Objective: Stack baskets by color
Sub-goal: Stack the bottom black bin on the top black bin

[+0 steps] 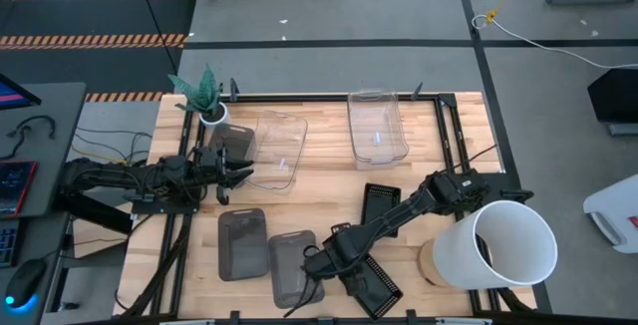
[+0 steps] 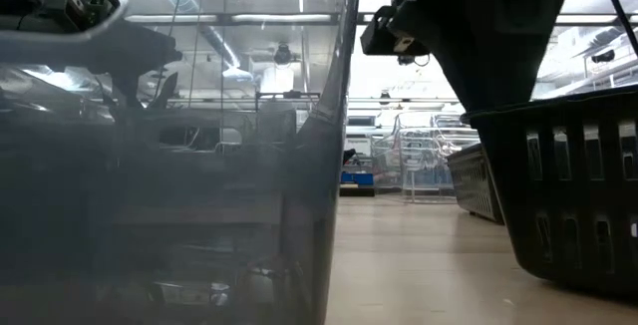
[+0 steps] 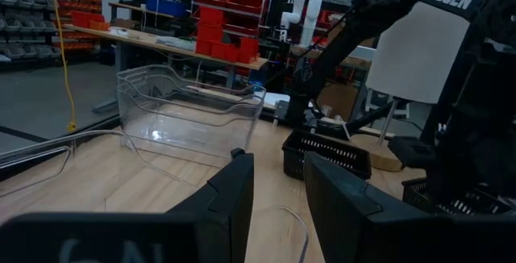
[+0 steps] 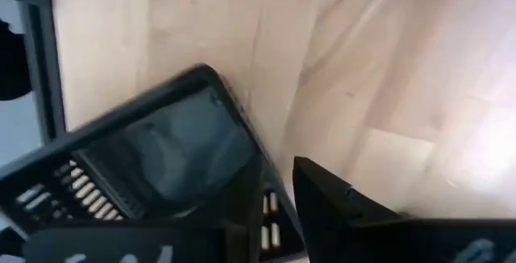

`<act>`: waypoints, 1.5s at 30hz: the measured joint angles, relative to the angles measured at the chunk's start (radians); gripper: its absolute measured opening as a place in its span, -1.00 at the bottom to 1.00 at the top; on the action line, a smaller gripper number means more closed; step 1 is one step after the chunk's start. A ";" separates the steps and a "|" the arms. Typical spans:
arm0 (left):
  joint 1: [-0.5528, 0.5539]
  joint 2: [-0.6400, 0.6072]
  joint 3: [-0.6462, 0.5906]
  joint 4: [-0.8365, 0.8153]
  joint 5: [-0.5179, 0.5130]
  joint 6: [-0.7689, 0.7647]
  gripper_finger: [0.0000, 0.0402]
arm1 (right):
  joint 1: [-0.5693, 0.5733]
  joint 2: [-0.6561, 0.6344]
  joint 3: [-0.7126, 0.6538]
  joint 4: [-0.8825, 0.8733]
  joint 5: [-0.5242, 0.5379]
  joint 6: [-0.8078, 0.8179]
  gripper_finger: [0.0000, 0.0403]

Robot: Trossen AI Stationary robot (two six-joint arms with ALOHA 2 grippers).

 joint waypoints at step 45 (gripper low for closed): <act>0.000 0.000 0.000 -0.001 0.000 0.000 -0.41 | -0.004 0.037 -0.071 0.073 -0.018 -0.267 -0.32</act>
